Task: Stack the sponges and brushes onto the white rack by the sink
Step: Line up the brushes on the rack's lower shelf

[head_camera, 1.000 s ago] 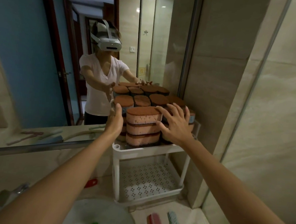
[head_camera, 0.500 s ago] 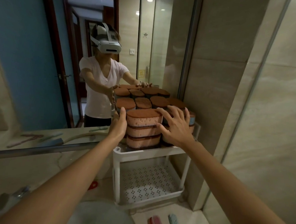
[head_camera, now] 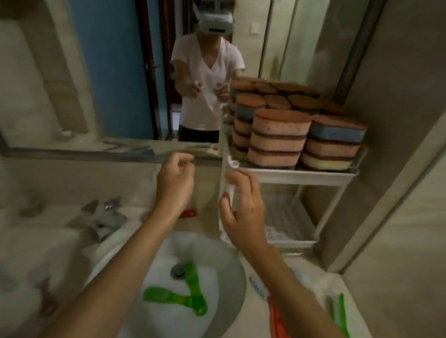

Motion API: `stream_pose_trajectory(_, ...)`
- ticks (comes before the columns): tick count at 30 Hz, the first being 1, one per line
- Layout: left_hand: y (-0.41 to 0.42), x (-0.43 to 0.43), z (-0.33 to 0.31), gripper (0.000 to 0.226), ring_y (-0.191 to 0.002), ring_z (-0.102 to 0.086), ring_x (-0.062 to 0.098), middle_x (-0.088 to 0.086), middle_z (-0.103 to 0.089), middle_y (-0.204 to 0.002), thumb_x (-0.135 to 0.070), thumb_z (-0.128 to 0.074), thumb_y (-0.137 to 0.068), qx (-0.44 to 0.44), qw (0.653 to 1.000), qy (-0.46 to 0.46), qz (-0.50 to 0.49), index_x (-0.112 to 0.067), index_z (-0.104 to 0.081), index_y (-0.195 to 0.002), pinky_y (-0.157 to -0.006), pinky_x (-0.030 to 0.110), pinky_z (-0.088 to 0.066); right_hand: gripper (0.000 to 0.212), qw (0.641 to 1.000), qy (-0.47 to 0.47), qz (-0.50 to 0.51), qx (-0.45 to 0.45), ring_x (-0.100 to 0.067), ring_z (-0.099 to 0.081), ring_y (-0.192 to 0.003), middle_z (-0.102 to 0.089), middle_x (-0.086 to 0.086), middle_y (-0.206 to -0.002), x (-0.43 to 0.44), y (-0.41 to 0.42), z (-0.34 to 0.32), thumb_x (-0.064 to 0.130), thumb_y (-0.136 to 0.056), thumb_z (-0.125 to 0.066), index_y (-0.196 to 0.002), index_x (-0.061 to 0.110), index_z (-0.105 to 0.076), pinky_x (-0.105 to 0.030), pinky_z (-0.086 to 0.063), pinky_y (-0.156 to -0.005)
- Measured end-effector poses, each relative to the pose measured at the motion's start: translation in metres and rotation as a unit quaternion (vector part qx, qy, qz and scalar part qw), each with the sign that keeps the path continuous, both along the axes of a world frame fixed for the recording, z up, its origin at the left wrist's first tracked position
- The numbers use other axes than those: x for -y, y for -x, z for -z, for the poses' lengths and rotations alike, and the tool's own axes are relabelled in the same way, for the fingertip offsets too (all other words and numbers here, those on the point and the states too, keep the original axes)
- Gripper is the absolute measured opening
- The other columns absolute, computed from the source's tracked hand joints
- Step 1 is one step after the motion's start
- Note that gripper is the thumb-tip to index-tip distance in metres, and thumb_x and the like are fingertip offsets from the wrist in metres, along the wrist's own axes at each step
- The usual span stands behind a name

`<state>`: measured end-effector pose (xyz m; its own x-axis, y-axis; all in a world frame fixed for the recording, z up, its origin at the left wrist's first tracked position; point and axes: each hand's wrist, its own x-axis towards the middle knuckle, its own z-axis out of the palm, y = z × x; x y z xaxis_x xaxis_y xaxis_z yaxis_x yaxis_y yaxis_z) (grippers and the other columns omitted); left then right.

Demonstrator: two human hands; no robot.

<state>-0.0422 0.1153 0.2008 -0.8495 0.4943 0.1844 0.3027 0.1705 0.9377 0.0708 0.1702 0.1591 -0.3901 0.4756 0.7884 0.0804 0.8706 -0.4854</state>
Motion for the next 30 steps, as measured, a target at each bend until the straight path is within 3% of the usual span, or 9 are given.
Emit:
stream_pose_trajectory(4,0.006,0.069,0.074,0.023,-0.110,-0.057,0.026,0.012,-0.064,-0.114,-0.011,-0.046,-0.092,0.078,0.993,0.090,-0.027,-0.008,-0.061,-0.110,-0.086,0.028,-0.041,0.040,0.975,0.161,-0.077,0.130,-0.011,-0.049,-0.089,-0.055,-0.017,-0.106,0.062,0.017,0.077,0.021,-0.078,-0.040,-0.107,-0.001,-0.056,-0.016,-0.036,-0.074)
stream_pose_trajectory(7,0.007,0.122,0.125,0.028,-0.114,-0.056,0.027,0.011,-0.062,-0.122,-0.011,-0.045,-0.092,0.129,0.968,0.210,-0.049,-0.008,-0.060,-0.116,-0.091,0.029,-0.042,0.033,0.924,0.235,-0.109,0.282,-0.024,-0.055,-0.105,-0.052,-0.013,-0.121,0.100,0.024,0.131,0.014,-0.085,-0.051,-0.116,0.004,-0.054,-0.024,-0.038,-0.086)
stream_pose_trajectory(10,0.005,0.169,0.165,0.030,-0.117,-0.054,0.028,0.012,-0.059,-0.128,-0.014,-0.042,-0.094,0.166,0.940,0.293,-0.063,-0.007,-0.059,-0.118,-0.095,0.029,-0.041,0.036,0.863,0.249,-0.142,0.416,-0.029,-0.051,-0.118,-0.048,-0.015,-0.130,0.131,0.028,0.172,0.012,-0.088,-0.055,-0.123,0.005,-0.051,-0.029,-0.036,-0.097)
stream_pose_trajectory(13,0.000,0.208,0.195,0.031,-0.113,-0.054,0.028,0.015,-0.058,-0.126,-0.011,-0.039,-0.094,0.178,0.919,0.349,-0.050,-0.004,-0.057,-0.118,-0.092,0.030,-0.042,0.038,0.806,0.258,-0.142,0.514,-0.027,-0.048,-0.119,-0.047,-0.012,-0.129,0.155,0.028,0.194,0.022,-0.089,-0.054,-0.125,0.010,-0.048,-0.030,-0.038,-0.096)
stream_pose_trajectory(15,-0.004,0.227,0.209,0.031,-0.106,-0.056,0.028,0.018,-0.059,-0.123,-0.007,-0.039,-0.093,0.190,0.914,0.357,-0.042,-0.001,-0.057,-0.116,-0.090,0.032,-0.044,0.043,0.781,0.235,-0.130,0.564,-0.028,-0.045,-0.118,-0.046,-0.013,-0.126,0.164,0.027,0.203,0.029,-0.087,-0.058,-0.124,0.010,-0.047,-0.034,-0.039,-0.094)
stream_pose_trajectory(20,-0.007,0.247,0.229,0.031,-0.117,-0.053,0.028,0.016,-0.058,-0.126,-0.008,-0.040,-0.093,0.189,0.904,0.382,-0.025,0.000,-0.056,-0.118,-0.091,0.028,-0.042,0.049,0.726,0.162,-0.097,0.661,-0.031,-0.041,-0.119,-0.043,-0.015,-0.127,0.173,0.015,0.214,0.033,-0.084,-0.059,-0.122,0.008,-0.043,-0.038,-0.039,-0.095)
stream_pose_trajectory(23,-0.008,0.249,0.234,0.031,-0.114,-0.055,0.028,0.017,-0.059,-0.124,-0.009,-0.040,-0.093,0.194,0.904,0.380,-0.022,0.001,-0.057,-0.117,-0.091,0.030,-0.043,0.049,0.713,0.132,-0.077,0.685,-0.032,-0.042,-0.119,-0.044,-0.015,-0.128,0.174,0.011,0.218,0.030,-0.084,-0.060,-0.123,0.007,-0.041,-0.038,-0.039,-0.094)
stream_pose_trajectory(30,0.002,0.246,0.240,0.031,-0.111,-0.056,0.031,0.020,-0.061,-0.120,-0.012,-0.039,-0.095,0.180,0.913,0.366,-0.021,0.003,-0.058,-0.115,-0.088,0.032,-0.044,0.034,0.748,0.126,-0.045,0.650,-0.029,-0.050,-0.114,-0.053,-0.013,-0.122,0.174,0.011,0.222,0.022,-0.087,-0.054,-0.116,0.006,-0.047,-0.034,-0.040,-0.093)
